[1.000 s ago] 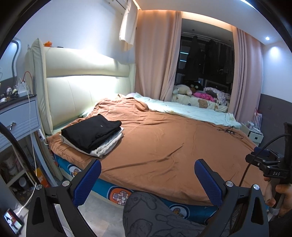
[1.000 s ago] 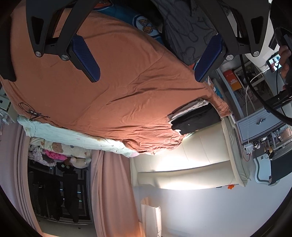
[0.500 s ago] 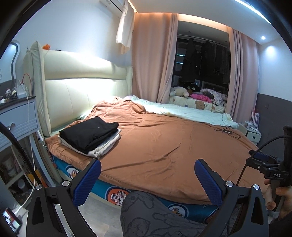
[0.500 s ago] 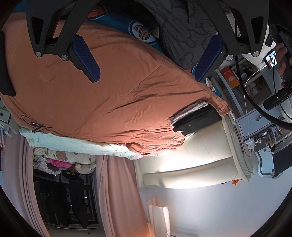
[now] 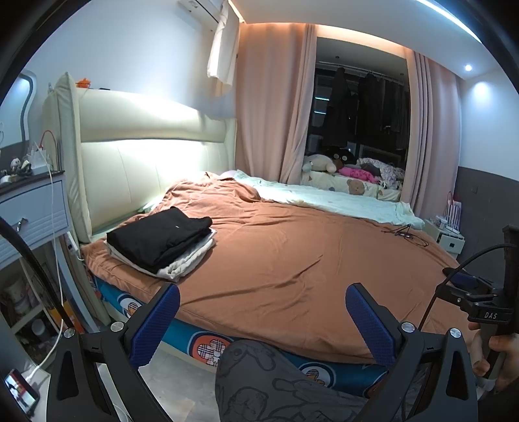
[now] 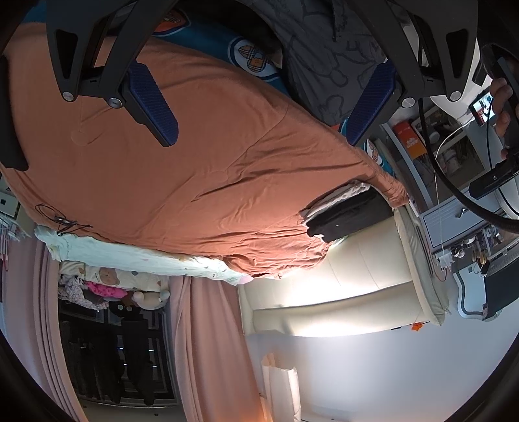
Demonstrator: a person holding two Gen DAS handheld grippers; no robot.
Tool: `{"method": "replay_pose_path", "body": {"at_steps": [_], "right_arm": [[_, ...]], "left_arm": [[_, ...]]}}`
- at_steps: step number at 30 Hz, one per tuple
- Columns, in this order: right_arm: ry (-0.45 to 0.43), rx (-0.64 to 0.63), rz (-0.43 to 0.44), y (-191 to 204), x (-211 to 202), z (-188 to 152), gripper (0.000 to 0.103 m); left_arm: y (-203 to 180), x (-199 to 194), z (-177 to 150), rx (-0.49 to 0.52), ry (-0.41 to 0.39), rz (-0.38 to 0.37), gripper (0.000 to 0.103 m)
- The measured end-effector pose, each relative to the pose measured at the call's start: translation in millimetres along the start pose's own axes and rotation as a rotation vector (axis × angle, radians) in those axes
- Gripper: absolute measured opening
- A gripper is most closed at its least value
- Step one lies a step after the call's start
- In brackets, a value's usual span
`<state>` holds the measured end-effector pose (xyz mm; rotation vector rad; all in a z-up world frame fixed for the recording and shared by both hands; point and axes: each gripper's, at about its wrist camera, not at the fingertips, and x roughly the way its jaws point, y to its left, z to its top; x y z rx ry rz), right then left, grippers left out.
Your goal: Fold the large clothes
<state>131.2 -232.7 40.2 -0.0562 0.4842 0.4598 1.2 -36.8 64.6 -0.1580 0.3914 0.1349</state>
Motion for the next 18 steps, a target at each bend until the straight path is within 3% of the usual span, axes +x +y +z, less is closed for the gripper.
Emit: {"method": "replay_pose_path", "body": {"at_steps": [18], "right_arm": [[0.004, 0.007, 0.005, -5.6, -2.7, -1.2, 0.103]], "left_arm": [[1.5, -1.7, -1.6, -0.004, -0.001, 0.001, 0.103]]}}
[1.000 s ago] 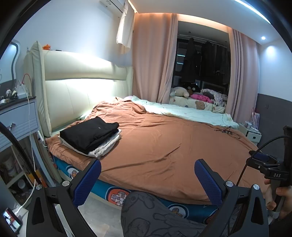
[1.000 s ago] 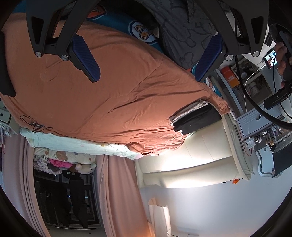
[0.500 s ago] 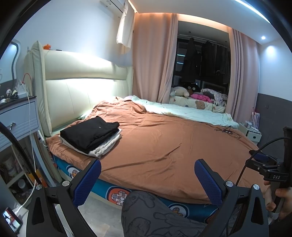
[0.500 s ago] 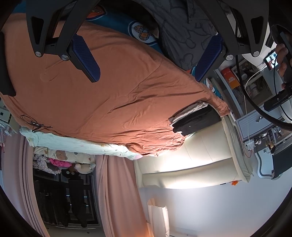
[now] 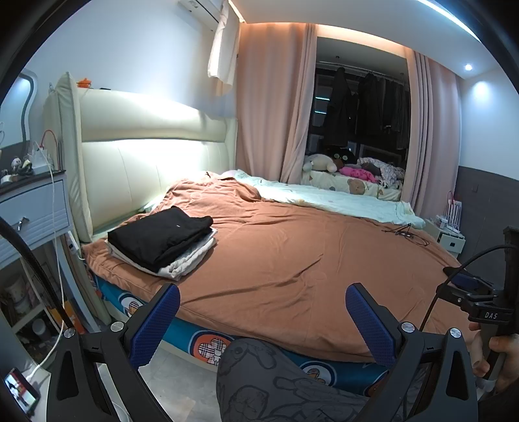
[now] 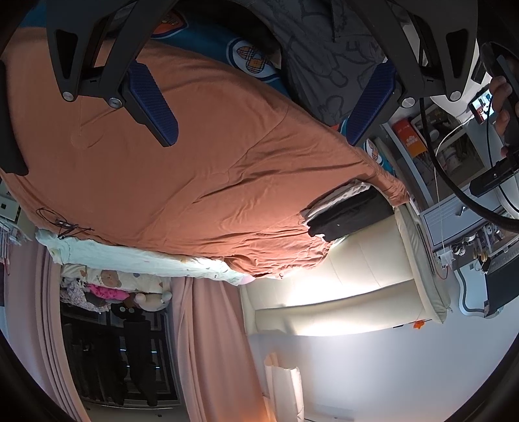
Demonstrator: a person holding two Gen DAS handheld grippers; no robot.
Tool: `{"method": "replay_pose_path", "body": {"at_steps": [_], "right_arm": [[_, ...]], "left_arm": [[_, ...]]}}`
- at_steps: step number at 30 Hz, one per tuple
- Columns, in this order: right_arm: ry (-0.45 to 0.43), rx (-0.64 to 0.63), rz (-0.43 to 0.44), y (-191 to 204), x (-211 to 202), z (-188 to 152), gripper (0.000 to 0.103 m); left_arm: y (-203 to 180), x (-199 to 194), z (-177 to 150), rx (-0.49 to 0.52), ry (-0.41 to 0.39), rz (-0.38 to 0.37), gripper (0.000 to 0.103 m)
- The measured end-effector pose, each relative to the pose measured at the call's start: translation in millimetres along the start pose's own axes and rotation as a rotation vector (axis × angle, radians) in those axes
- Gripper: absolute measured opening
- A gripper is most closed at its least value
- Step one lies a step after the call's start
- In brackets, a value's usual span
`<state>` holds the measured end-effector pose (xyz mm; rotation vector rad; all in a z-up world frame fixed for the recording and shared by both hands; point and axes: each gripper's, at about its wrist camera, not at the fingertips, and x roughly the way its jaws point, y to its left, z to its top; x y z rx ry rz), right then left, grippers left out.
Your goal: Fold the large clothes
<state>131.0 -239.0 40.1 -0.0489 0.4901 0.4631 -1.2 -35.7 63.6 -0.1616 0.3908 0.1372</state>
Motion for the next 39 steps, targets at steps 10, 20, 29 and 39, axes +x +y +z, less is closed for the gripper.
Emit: {"method": "replay_pose_path", "body": {"at_steps": [10, 20, 29, 39], "right_arm": [[0.002, -0.001, 0.003, 0.9, 0.2, 1.5, 0.103], [0.002, 0.004, 0.001, 3.2, 1.9, 1.4, 0.103], [0.002, 0.004, -0.001, 5.0, 2.4, 0.9, 0.103], [0.005, 0.012, 0.005, 7.7, 2.6, 0.0, 0.103]], "left_arm": [[1.1, -0.6, -0.6, -0.002, -0.001, 0.001, 0.103], [1.0, -1.4, -1.0, -0.001, -0.002, 0.002, 0.103], [2.4, -1.9, -0.3, 0.002, -0.004, 0.004, 0.103], [2.5, -3.1, -1.2, 0.006, -0.007, 0.011, 0.103]]}}
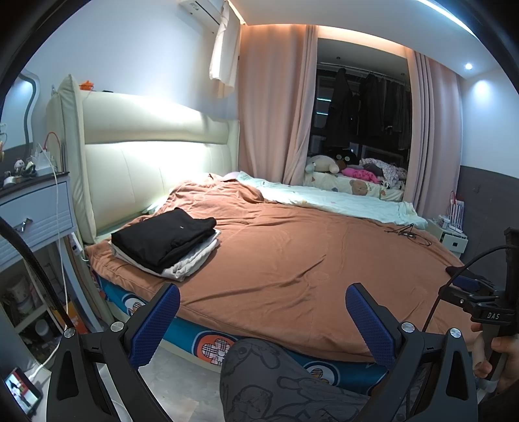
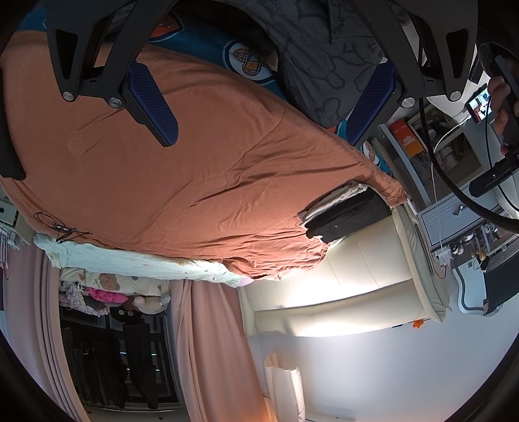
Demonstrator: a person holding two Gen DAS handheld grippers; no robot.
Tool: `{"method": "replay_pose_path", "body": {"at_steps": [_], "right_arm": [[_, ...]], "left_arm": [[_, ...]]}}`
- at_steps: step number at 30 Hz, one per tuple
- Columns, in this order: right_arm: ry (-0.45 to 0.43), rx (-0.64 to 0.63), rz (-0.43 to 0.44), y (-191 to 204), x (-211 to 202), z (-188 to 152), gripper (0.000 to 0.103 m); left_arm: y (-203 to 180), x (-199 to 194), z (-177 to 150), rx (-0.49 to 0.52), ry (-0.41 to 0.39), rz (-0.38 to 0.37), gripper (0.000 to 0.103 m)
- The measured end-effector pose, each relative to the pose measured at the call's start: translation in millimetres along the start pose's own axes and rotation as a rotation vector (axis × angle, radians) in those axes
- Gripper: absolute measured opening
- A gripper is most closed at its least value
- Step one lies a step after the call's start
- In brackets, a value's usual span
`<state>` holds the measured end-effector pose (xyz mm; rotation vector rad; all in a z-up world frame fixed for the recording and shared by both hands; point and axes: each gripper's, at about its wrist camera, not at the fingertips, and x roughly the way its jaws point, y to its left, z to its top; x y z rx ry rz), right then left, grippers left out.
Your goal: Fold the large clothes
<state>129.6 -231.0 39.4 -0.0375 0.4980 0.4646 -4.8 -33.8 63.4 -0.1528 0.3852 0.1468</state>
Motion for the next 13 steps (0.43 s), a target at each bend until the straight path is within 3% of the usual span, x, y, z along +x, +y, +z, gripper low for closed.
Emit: {"method": "replay_pose_path", "body": {"at_steps": [13], "right_arm": [[-0.001, 0.006, -0.005, 2.9, 0.6, -0.5, 0.103]], "left_arm": [[1.1, -1.6, 0.4, 0.012, -0.014, 0.007, 0.103]]}}
